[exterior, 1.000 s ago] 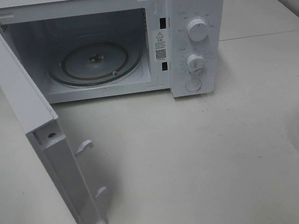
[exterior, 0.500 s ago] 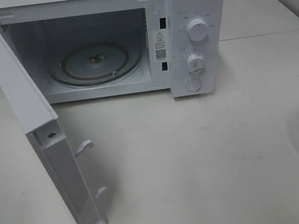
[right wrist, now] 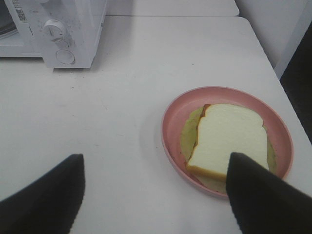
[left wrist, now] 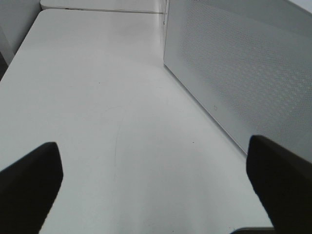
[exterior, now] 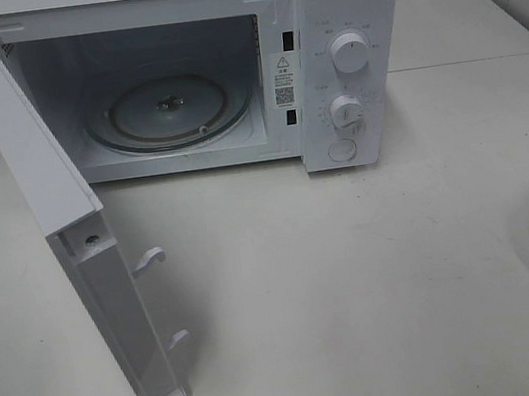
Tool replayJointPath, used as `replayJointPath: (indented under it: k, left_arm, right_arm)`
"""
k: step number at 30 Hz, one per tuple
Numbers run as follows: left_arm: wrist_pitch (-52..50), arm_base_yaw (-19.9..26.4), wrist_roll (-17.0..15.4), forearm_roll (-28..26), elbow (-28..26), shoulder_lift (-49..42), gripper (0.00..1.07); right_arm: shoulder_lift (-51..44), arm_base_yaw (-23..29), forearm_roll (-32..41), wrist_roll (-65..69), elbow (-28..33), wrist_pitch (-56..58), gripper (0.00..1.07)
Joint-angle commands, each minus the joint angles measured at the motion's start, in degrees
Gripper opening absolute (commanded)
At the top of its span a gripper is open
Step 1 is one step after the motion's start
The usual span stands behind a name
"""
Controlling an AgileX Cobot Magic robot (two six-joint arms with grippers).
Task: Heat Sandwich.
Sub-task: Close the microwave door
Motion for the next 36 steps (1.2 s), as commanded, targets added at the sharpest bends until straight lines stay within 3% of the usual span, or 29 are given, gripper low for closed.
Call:
replayJointPath:
  k: [1,36]
  left_arm:
    - [0.0,-0.34,-0.29,0.17,0.11,-0.92,0.98]
    - [0.0,-0.34,-0.29,0.17,0.11,-0.92,0.98]
  right_arm:
    - [-1.66,-0.46,0.0,-0.8,0.11,-0.97,0.76]
    - [-1.66,-0.46,0.0,-0.74,0.11,-0.97,0.76]
